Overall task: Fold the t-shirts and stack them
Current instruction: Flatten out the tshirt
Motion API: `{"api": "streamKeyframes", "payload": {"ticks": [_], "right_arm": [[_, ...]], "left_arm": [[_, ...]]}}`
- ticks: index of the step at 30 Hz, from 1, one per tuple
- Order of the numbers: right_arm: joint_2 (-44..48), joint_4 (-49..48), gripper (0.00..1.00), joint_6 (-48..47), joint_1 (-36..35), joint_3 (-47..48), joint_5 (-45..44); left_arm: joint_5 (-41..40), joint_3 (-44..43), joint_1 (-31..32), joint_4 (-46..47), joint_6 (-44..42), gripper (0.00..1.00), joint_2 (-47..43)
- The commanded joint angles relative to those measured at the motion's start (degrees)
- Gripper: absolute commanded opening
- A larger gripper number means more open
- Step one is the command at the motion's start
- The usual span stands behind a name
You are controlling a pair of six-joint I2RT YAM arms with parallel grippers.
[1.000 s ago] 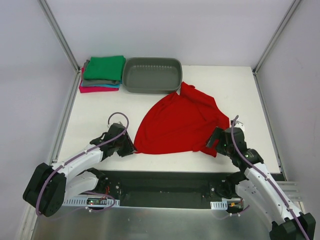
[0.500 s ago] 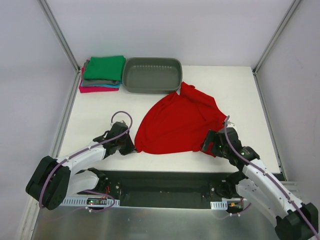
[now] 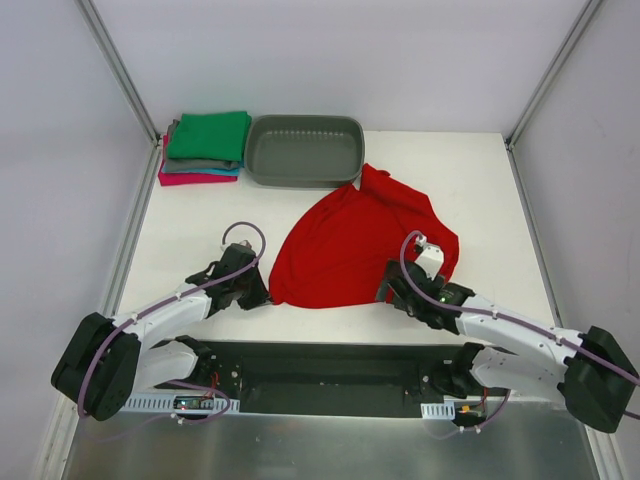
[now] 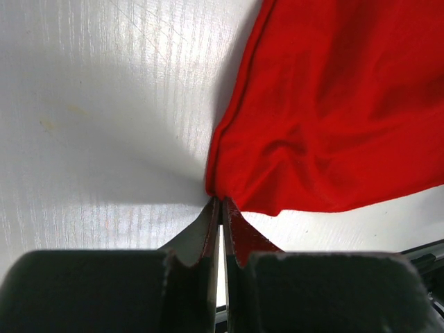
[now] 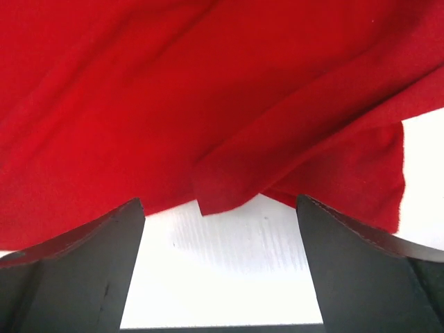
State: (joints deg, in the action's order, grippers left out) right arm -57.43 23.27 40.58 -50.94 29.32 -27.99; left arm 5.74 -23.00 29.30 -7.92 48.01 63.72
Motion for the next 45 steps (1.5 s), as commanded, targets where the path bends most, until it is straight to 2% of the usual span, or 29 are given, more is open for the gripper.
{"api": "streamKeyframes", "payload": {"ticks": [1, 4, 13, 22, 24, 27, 34, 38, 40, 45], "right_arm": [[-2.94, -7.52, 0.91, 6.0, -1.0, -0.75, -4.45], [-4.62, -10.26, 0.86, 8.37, -2.14, -2.07, -3.65], [-8.49, -8.85, 0.82, 11.8, -3.91, -2.43, -4.88], [-11.65, -8.68, 0.55, 13.91, -3.82, -2.52, -6.73], [-11.48, -8.33, 0.45, 13.92, -3.91, -2.6, -6.64], [-11.13, -7.97, 0.42, 14.09, -3.91, -3.04, -6.99], [-10.95, -7.45, 0.24, 13.74, -3.91, -3.39, -6.38], [-9.46, -6.57, 0.17, 12.6, -4.08, -3.74, -6.46], [-7.62, -6.48, 0.0, 12.6, -4.17, -4.62, -6.64], [-1.64, -8.24, 0.0, 9.44, -4.08, -7.52, -9.01]], "left_arm": [[-0.81, -0.29, 0.41, -0.78, -1.52, 0.0, 0.0], [-0.99, 0.06, 0.41, -0.78, -1.16, 0.0, -0.35], [-0.82, 0.33, 0.41, -0.69, -1.69, 0.0, -1.67], [-0.99, 0.33, 0.41, -0.78, -1.86, 0.0, -1.94], [-1.08, 0.42, 0.41, -0.78, -1.78, 0.0, -2.11], [-0.82, 0.33, 0.41, -0.69, -1.43, 0.0, -2.38], [-1.17, 0.06, 0.41, -0.69, -1.34, 0.0, -2.9], [-1.96, 0.15, 0.41, -0.69, -0.9, 0.0, -2.9], [-2.48, 0.24, 0.41, -0.69, -0.73, 0.0, -3.08], [-2.57, -0.02, 0.41, -0.69, -0.72, 0.0, -3.25]]}}
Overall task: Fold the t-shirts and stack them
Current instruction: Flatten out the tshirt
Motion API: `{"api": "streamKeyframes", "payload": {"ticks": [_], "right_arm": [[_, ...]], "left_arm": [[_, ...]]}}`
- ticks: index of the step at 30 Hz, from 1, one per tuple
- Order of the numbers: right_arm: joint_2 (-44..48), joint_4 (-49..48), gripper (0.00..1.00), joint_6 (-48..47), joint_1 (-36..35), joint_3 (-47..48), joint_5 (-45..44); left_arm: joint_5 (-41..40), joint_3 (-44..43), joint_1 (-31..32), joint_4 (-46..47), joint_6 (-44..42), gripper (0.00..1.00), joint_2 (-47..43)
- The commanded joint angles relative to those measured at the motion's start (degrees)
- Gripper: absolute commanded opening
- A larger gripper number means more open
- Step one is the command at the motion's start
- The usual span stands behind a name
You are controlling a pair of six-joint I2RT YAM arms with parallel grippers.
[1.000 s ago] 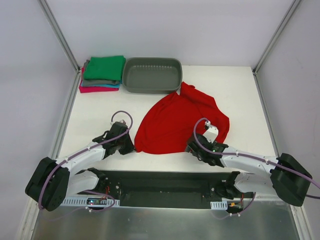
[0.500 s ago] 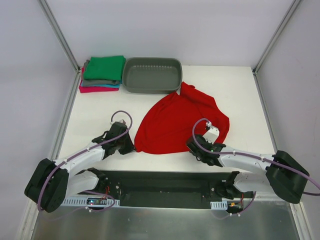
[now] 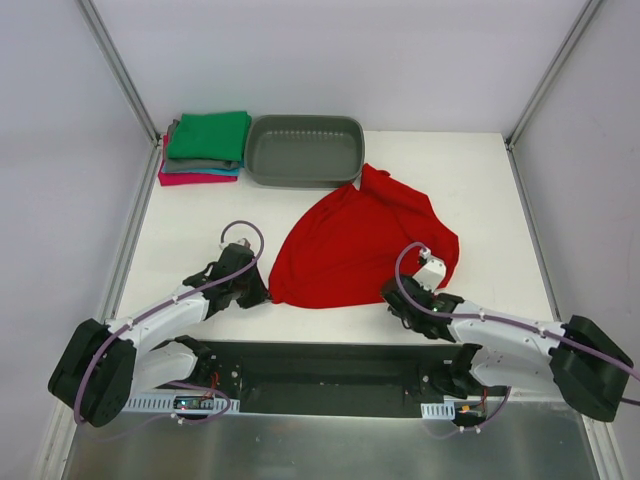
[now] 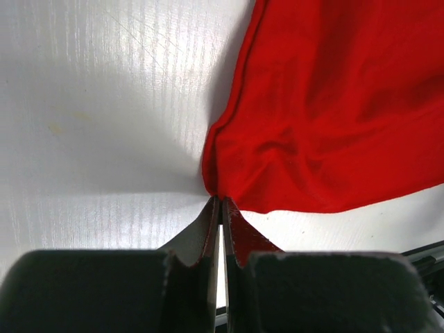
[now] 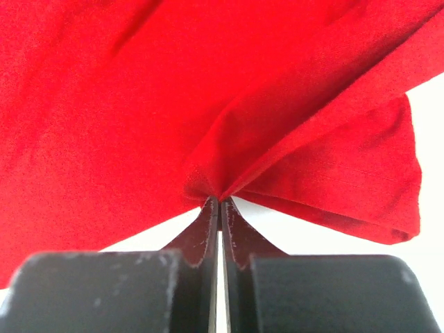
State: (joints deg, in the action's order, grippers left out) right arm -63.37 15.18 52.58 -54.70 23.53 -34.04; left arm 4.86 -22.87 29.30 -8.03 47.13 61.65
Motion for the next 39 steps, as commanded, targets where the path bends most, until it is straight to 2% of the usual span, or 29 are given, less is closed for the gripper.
{"api": "streamKeyframes", "payload": {"ticks": [1, 6, 11, 15, 20, 23, 30, 34, 39], "right_arm": [[5.62, -0.15, 0.0, -3.79, -0.32, -2.08, -3.31], [16.16, 3.87, 0.0, -10.11, -0.41, -2.79, -5.59], [31.26, 9.43, 0.0, -18.72, -0.23, 0.11, -10.25], [40.07, 13.11, 0.0, -25.14, 0.03, 7.29, -15.51], [39.13, 16.64, 0.0, -36.47, 0.38, 24.42, -29.13], [35.52, 16.55, 0.0, -43.42, 0.56, 35.06, -31.61], [27.96, 10.4, 0.0, -59.6, 0.56, 57.12, -20.74], [25.85, 11.97, 0.0, -60.49, 0.56, 68.55, -11.51], [23.57, 16.8, 0.0, -54.35, 0.56, 82.18, 11.85]], "left_arm": [[-1.79, -0.07, 0.41, -0.58, 0.06, 0.0, -1.18], [-1.96, -0.5, 0.41, -0.67, -0.55, 0.0, -2.23], [-2.75, -3.05, 0.32, -1.54, -1.08, 0.0, -7.05], [-7.31, -8.92, 0.15, -5.05, -1.87, 0.0, -13.56], [-18.2, -21.92, 0.06, -10.5, -5.56, 0.0, -19.63], [-23.83, -30.61, 0.06, -11.82, -8.19, 0.0, -20.78], [-26.66, -53.03, 0.06, -14.2, -16.1, 0.0, -21.83], [-23.51, -63.59, 0.06, -14.82, -19.09, 0.0, -22.45], [-14.38, -75.19, 0.06, -15.26, -20.24, 0.0, -21.4]]}}
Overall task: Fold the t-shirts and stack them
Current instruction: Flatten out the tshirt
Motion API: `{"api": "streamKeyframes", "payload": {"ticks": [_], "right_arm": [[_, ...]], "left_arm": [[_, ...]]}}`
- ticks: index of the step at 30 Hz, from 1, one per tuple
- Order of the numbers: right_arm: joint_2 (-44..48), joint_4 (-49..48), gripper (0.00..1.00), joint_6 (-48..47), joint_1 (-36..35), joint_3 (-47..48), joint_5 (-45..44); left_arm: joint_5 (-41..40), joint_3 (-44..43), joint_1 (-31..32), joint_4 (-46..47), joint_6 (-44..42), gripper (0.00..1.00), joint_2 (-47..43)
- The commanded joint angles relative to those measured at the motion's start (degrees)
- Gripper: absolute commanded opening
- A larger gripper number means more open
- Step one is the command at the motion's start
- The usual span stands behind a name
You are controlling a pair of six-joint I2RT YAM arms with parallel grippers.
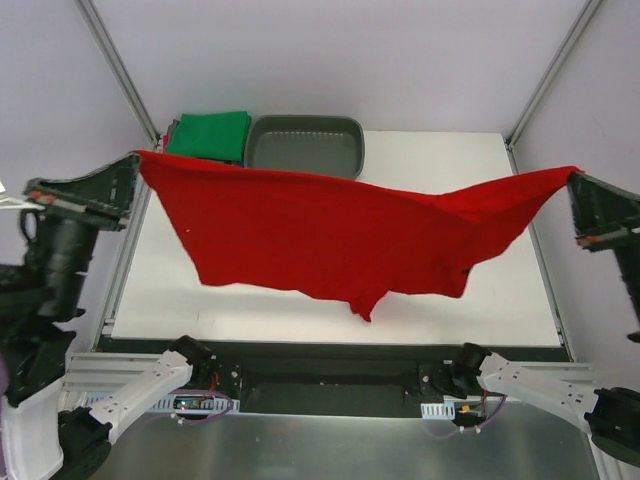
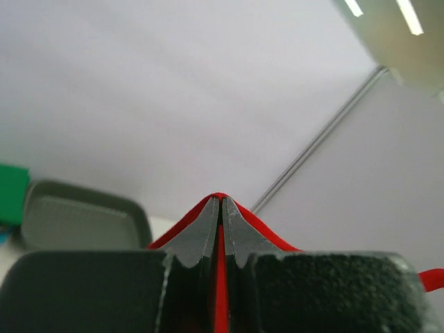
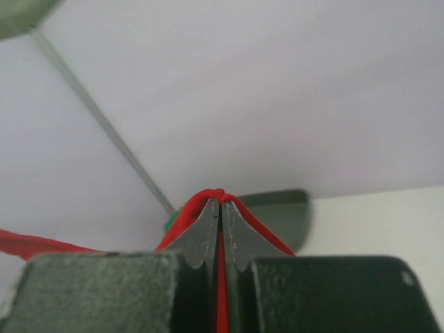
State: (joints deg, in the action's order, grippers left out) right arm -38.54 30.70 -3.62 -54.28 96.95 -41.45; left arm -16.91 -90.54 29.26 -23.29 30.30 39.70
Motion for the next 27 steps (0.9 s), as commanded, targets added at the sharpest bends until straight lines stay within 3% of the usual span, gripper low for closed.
{"api": "streamKeyframes", "payload": {"ticks": [1, 8, 13, 17, 21, 25, 27], "right_arm": [[-2.23, 2.43, 0.0, 2.99, 0.23, 11.22, 22.44], [-10.14, 7.8, 0.0, 7.04, 0.4, 26.44, 34.76], [-12.26, 6.49, 0.0, 5.12, 0.32, 29.36, 31.62], [-14.62, 6.66, 0.0, 0.9, 0.32, 27.69, 22.15], [-17.87, 4.38, 0.0, -6.38, 0.4, 21.73, 4.59], [-20.51, -7.28, 0.0, -17.72, 1.01, 6.98, -13.36], [-22.62, -10.57, 0.0, -16.53, 4.95, 0.64, -15.94]], "left_arm": [[9.76, -10.24, 0.1, -0.18, -3.32, 0.0, 0.72], [14.09, -20.46, 0.1, -1.06, -2.97, 0.0, 1.17], [12.87, -20.9, 0.1, -1.32, -2.88, 0.0, 1.87], [6.73, -18.54, 0.1, -1.32, -5.51, 0.0, 3.53], [-8.71, -11.78, 0.1, -0.71, -9.2, 0.0, 6.08], [-23.41, 1.91, 0.1, 4.73, -12.19, 0.0, 9.51], [-27.55, 9.12, -0.16, 8.15, -11.94, 0.0, 11.79]]}}
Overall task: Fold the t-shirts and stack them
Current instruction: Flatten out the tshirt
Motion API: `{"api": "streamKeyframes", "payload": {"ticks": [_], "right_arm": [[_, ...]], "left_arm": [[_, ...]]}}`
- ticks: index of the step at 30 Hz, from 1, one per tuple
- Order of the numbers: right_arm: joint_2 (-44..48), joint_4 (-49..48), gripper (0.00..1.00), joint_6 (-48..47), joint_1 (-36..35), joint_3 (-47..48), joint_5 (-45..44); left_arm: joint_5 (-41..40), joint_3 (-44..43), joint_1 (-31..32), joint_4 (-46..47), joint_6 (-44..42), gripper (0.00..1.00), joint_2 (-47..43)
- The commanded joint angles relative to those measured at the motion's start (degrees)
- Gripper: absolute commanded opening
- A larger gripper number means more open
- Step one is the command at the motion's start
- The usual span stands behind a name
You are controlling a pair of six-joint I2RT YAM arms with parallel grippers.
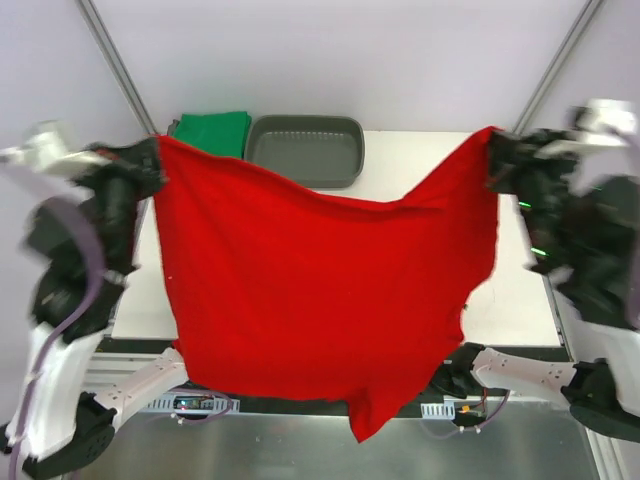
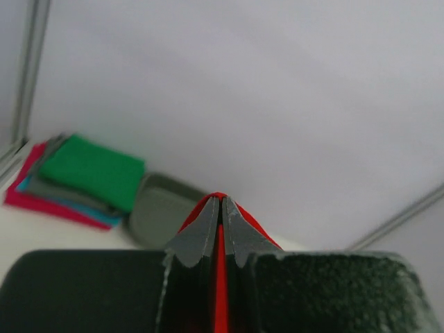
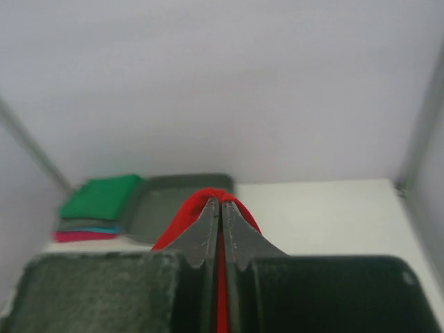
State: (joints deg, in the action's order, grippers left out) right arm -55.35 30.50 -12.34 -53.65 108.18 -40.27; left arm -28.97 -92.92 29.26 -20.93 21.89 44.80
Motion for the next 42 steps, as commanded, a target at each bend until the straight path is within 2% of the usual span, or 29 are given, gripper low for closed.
{"api": "streamKeyframes", "payload": {"ticks": [1, 3, 5, 7, 9, 12, 17, 23, 33, 38, 42], "right_arm": [[-6.52, -10.37, 0.0, -5.53, 7.73, -13.67, -16.08], [-8.18, -10.2, 0.0, 0.97, 14.41, -19.56, -10.04], [-10.73, -10.29, 0.0, 7.3, 21.01, -24.49, -1.43], [-14.5, -12.03, 0.0, 10.65, 25.07, -28.36, 3.42], [-19.68, -14.23, 0.0, 12.24, 27.79, -30.3, 6.42], [-29.34, -15.38, 0.0, 14.53, 30.88, -28.48, 11.17], [-43.59, -14.07, 0.0, 16.11, 33.69, -22.06, 14.86], [-53.36, -14.33, 0.0, 18.31, 34.75, -17.57, 16.19], [-60.04, -15.3, 0.0, 19.55, 35.54, -12.56, 16.28], [-64.08, -14.33, 0.01, 19.81, 35.98, -7.91, 13.65], [-67.42, -10.3, 0.04, 21.47, 37.21, -1.77, 12.07]], "left_arm": [[-15.76, 16.06, -0.77, 7.2, -3.0, 0.0, 8.27], [-13.93, 21.09, -2.87, 8.97, -0.46, 0.0, 12.31], [-7.28, 24.44, -6.3, 10.9, 2.62, 0.0, 17.75], [-0.33, 25.07, -11.04, 11.78, 5.17, 0.0, 24.95], [0.76, 24.02, -13.07, 12.57, 6.41, 0.0, 33.73], [3.03, 19.99, -15.19, 12.75, 5.8, 0.0, 46.92], [4.62, 14.1, -17.56, 12.75, 5.97, 0.0, 59.34], [8.22, 11.28, -19.59, 12.75, 6.85, 0.0, 65.41], [10.43, 8.38, -21.08, 12.75, 6.59, 0.0, 69.55], [9.29, 5.57, -21.52, 11.44, 6.59, 0.03, 71.57], [5.78, 2.49, -22.05, 6.53, 8.77, 0.04, 71.92]]}}
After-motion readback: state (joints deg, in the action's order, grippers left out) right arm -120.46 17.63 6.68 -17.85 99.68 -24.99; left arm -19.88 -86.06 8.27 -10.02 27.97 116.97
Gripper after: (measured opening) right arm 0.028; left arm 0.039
